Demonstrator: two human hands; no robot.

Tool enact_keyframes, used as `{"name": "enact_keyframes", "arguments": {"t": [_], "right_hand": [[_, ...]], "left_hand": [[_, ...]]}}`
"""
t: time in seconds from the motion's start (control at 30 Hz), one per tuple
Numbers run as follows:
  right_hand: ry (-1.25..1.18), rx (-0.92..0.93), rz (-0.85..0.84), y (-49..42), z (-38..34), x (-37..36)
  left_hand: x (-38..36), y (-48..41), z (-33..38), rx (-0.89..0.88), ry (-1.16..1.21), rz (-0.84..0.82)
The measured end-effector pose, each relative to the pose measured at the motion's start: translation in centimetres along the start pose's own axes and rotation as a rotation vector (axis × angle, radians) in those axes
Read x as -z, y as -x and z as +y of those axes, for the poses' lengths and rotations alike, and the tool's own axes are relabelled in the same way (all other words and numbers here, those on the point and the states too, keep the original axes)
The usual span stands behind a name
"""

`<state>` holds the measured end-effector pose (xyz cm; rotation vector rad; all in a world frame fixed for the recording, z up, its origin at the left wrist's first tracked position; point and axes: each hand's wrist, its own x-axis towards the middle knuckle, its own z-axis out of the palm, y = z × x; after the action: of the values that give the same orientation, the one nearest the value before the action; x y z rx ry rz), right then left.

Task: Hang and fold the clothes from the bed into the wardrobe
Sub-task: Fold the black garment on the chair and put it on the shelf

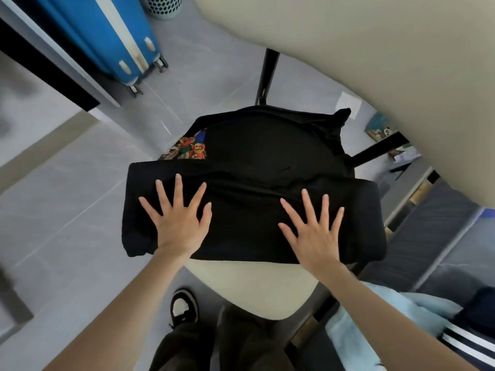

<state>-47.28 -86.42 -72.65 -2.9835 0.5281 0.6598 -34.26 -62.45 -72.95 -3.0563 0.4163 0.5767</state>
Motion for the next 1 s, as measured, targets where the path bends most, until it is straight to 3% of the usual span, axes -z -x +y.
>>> {"name": "enact_keyframes", "arguments": {"t": [0.17, 0.3, 0.37, 0.5, 0.63, 0.73, 1.0], "right_hand": [[-0.009, -0.124, -0.153, -1.8, 1.1, -0.5], [-0.077, -0.144, -0.063, -0.9, -2.0, 0.6], [-0.142, -0.052, 0.007, -0.2, -4.3, 1.1], [-0.216, 0.24, 0.015, 1.0, -9.7, 1.8], [-0.152, 0.46, -0.064, 1.6, -13.9, 1.1], [-0.092, 0.405, -0.027, 1.8, -15.6, 0.7], [0.012, 0.319, -0.005, 2.3, -16.2, 2.1]], "left_hand": [[-0.5, -1.2, -5.9, 0.07, 0.113, -0.039], [0.5, 0.9, -6.8, 0.136, 0.258, 0.163], [0.7, 2.5, -6.4, 0.295, 0.424, 0.233], [0.5, 5.6, -5.7, 0.71, 0.854, 0.171], [-0.2, 6.8, -6.5, 0.65, 0.974, 0.227], [0.4, 6.6, -7.5, 0.67, 1.068, 0.205], [4.5, 5.1, -10.7, 0.379, 1.213, 0.151]]}}
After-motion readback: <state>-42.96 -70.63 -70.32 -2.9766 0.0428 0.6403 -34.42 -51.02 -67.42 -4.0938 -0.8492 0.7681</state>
